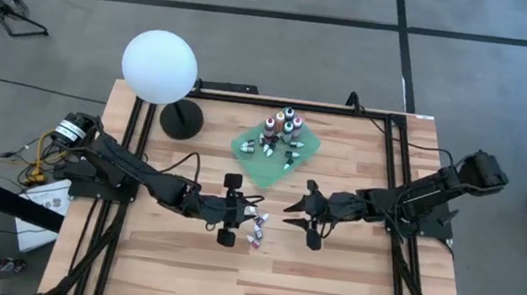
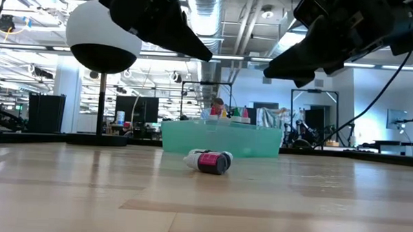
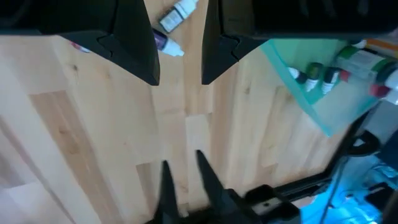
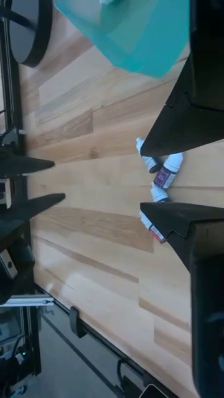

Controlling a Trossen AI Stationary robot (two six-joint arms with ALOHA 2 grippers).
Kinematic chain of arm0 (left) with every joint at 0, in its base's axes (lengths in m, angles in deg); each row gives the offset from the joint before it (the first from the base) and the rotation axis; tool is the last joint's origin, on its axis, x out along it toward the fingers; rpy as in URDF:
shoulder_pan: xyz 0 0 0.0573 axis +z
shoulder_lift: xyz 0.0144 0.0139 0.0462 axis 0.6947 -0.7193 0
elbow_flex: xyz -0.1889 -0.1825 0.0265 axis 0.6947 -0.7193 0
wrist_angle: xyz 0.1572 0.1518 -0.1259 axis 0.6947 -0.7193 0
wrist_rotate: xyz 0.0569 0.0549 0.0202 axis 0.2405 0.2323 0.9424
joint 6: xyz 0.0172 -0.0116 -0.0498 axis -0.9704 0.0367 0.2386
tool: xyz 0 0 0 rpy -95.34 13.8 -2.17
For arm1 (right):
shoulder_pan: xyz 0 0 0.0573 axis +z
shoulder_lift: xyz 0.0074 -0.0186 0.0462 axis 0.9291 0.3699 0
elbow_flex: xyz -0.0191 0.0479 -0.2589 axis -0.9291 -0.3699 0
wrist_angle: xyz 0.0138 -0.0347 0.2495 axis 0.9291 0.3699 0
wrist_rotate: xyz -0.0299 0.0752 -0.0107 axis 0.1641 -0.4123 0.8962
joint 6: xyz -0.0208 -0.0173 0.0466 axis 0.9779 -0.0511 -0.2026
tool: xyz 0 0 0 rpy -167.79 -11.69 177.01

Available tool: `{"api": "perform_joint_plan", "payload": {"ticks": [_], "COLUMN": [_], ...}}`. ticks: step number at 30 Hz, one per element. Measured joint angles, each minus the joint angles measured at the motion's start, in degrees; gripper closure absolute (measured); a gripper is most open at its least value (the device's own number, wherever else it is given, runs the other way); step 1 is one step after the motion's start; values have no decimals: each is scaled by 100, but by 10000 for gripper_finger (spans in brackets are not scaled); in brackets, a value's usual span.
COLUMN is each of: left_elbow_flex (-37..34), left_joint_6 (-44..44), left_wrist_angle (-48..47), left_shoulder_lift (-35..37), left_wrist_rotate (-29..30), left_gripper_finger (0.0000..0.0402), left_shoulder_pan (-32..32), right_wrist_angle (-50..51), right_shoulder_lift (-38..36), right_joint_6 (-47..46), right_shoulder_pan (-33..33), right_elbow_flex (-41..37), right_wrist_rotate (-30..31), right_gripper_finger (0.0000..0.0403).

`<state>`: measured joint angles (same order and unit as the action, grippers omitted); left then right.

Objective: Pick & Place food coloring
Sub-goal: Put the purple food coloring bottle into the green bin

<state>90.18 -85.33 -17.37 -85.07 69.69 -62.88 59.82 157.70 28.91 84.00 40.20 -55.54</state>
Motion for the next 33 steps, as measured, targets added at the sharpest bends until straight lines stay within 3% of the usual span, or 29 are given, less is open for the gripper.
{"api": "perform_joint_plan", "payload": {"ticks": [33], "left_elbow_flex": [0], "left_joint_6": [24], "left_wrist_angle": [-38], "left_shoulder_lift": [-4], "left_wrist_rotate": [-92], "left_gripper_finger": [288], "left_shoulder_pan": [22], "right_wrist_angle": [-292], "right_shoulder_lift": [0], "right_joint_6": [2], "right_shoulder_pan": [-11], "right_elbow_flex": [-4], "right_wrist_rotate": [19], "right_gripper_finger": [282]}}
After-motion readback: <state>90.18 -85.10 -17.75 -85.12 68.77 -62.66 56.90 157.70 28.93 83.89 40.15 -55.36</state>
